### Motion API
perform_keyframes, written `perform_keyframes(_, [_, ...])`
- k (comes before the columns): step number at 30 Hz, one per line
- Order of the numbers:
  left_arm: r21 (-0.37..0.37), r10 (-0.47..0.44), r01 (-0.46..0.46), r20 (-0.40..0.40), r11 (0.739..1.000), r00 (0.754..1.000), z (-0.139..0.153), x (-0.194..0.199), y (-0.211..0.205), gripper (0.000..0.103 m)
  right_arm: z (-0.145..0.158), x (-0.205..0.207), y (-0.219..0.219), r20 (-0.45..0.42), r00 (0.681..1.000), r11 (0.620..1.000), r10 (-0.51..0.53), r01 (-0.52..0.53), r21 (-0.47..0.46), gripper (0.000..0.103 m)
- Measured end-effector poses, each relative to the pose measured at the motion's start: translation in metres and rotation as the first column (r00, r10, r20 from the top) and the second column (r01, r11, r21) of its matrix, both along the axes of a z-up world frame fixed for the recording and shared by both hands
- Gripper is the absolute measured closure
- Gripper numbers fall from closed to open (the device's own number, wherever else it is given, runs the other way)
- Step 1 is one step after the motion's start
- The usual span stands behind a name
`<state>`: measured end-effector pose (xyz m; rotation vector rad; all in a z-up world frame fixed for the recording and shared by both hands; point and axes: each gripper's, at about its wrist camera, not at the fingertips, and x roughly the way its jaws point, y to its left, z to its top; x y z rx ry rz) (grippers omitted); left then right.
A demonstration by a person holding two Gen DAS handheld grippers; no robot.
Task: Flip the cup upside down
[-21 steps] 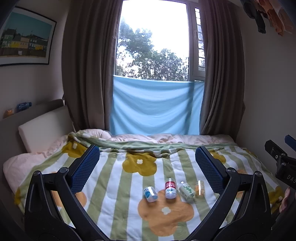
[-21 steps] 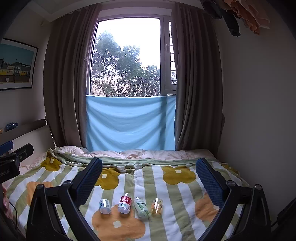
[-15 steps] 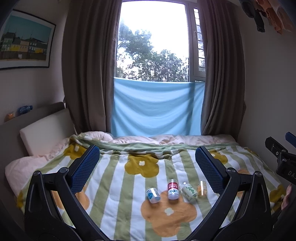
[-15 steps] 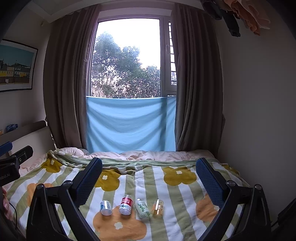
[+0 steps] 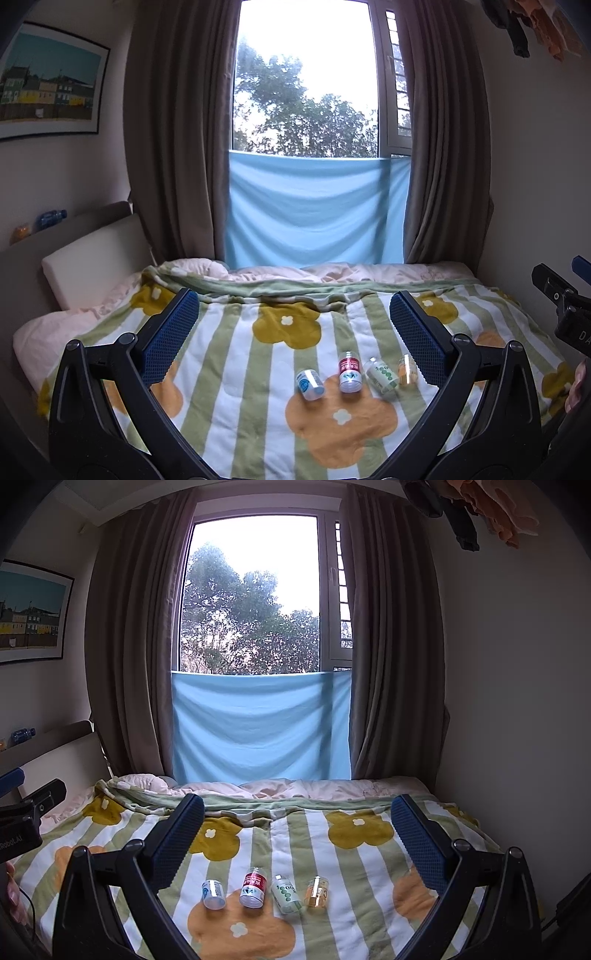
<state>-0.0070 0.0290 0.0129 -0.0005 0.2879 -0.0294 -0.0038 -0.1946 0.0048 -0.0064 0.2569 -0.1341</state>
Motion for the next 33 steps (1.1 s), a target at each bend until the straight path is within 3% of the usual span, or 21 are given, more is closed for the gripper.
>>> perform_keyframes(26, [0.021,0.022,-0.021,-0.058,1.0,0.998,-0.004,0.022,-0.021,0.0,-0.012,0.014,-0.016,-0.052,0.998,0.999,0.018,-0.016,0.035,0.002])
perform_keyframes(33, [0.009,-0.001,0.002,-0.155,1.0,0.988,-0.018,0.046,-0.031,0.0,-0.022,0.032,-0.027,-0.106,0.994,0.998,0.033,-0.027,0.059,0.002])
